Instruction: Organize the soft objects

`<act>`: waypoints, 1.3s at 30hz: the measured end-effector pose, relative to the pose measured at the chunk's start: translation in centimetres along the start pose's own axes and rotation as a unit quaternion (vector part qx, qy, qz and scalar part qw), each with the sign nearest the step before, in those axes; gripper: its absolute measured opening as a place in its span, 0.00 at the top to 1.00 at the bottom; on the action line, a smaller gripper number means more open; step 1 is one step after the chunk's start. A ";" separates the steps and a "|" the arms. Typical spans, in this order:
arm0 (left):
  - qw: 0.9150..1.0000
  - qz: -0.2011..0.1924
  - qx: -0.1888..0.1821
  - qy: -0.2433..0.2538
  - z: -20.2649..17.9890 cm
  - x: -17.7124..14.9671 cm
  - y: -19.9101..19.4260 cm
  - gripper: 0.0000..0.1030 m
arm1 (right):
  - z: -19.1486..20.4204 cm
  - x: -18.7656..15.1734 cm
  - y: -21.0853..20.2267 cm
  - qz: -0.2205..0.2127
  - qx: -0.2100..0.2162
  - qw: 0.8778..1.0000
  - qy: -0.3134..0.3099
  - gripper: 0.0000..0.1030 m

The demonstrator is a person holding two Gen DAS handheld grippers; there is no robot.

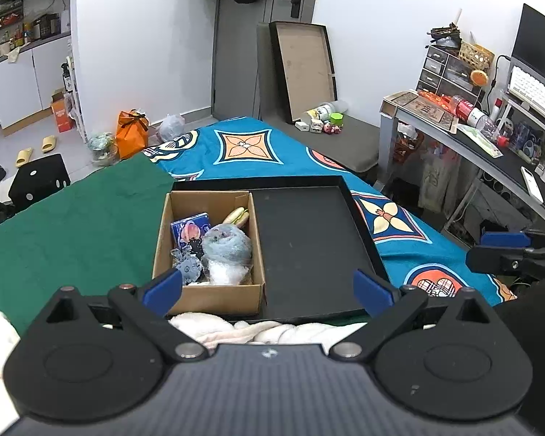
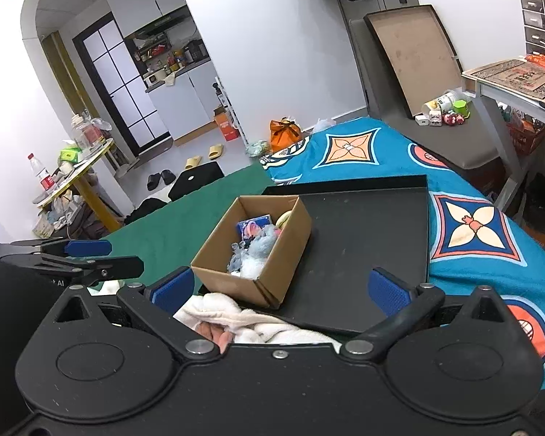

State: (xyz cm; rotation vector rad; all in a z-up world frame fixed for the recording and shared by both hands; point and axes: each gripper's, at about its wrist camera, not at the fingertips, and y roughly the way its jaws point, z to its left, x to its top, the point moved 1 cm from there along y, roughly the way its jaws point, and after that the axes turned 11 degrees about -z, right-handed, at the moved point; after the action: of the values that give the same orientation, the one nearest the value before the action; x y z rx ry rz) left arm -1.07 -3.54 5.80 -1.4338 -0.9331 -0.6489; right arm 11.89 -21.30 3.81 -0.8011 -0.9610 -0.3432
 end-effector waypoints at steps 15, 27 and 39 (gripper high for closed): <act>1.000 -0.001 0.001 -0.005 -0.1 -0.2 -0.3 0.03 | -0.6 -0.5 -0.6 0.002 -0.005 1.000 0.019 0.00; 1.000 0.000 0.000 -0.006 -0.1 -0.3 -0.4 0.03 | -0.7 -0.7 -0.7 0.002 -0.008 1.000 0.018 0.00; 1.000 0.000 0.001 -0.006 -0.1 -0.4 -0.3 0.03 | -0.6 -0.7 -0.7 0.002 -0.008 1.000 0.017 0.00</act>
State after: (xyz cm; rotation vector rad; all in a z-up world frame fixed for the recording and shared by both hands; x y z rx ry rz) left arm -1.48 -3.76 5.68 -1.4375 -0.9442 -0.6400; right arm 11.46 -22.30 3.39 -0.8095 -0.9249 -0.3607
